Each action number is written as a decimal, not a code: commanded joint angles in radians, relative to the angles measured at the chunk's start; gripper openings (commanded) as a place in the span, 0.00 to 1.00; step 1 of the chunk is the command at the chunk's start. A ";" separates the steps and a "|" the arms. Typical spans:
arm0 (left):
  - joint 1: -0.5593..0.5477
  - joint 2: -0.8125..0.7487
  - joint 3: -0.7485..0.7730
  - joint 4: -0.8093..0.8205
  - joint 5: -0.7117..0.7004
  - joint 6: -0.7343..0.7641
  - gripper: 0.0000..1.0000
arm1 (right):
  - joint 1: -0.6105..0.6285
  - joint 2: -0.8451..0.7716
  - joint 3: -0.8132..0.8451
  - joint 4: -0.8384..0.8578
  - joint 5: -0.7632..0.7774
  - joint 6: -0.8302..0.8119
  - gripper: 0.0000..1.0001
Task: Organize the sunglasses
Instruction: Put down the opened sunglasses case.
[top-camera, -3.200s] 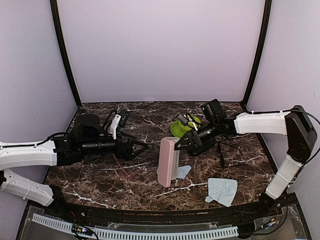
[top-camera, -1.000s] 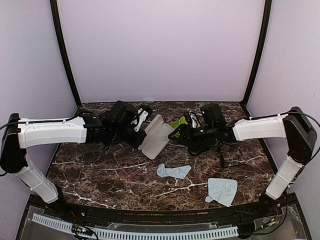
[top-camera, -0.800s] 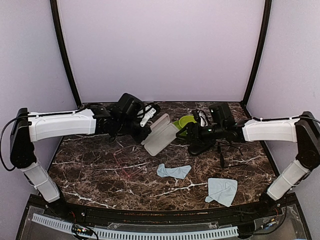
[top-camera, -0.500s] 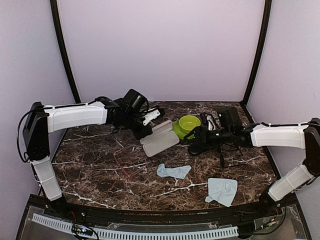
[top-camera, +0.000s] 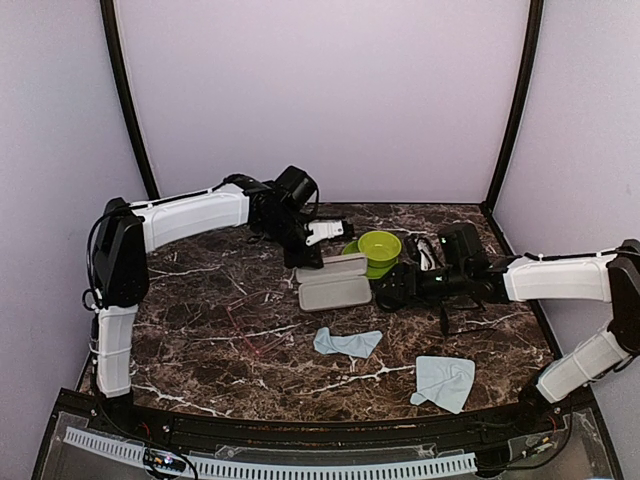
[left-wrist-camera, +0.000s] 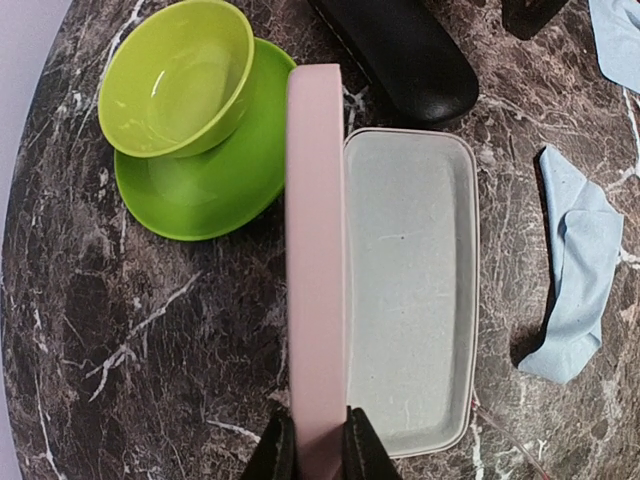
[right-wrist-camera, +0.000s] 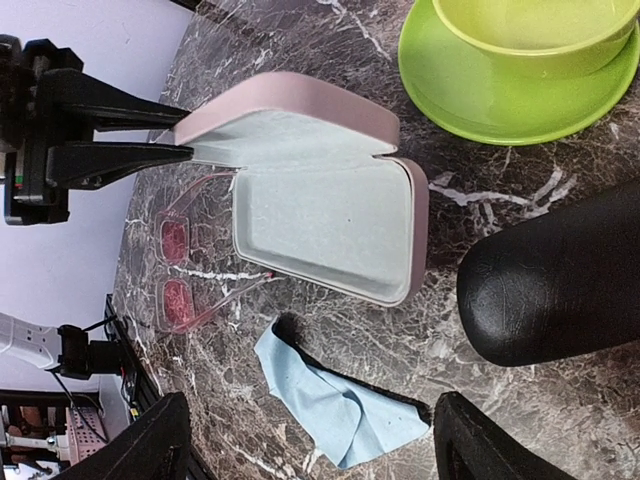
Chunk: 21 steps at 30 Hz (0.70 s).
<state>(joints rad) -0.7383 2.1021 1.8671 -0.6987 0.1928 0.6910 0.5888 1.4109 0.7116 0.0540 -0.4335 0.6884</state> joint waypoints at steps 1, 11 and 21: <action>0.021 0.029 0.088 -0.117 0.066 0.074 0.00 | -0.006 -0.020 -0.028 0.055 -0.014 -0.006 0.84; 0.028 0.090 0.154 -0.155 0.052 0.072 0.05 | -0.007 0.006 -0.040 0.091 -0.035 0.013 0.84; 0.027 0.098 0.161 -0.138 0.003 0.049 0.31 | -0.007 0.036 -0.045 0.118 -0.044 0.021 0.83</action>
<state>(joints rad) -0.7116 2.2108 1.9949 -0.8322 0.2089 0.7483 0.5884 1.4334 0.6800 0.1192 -0.4648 0.6975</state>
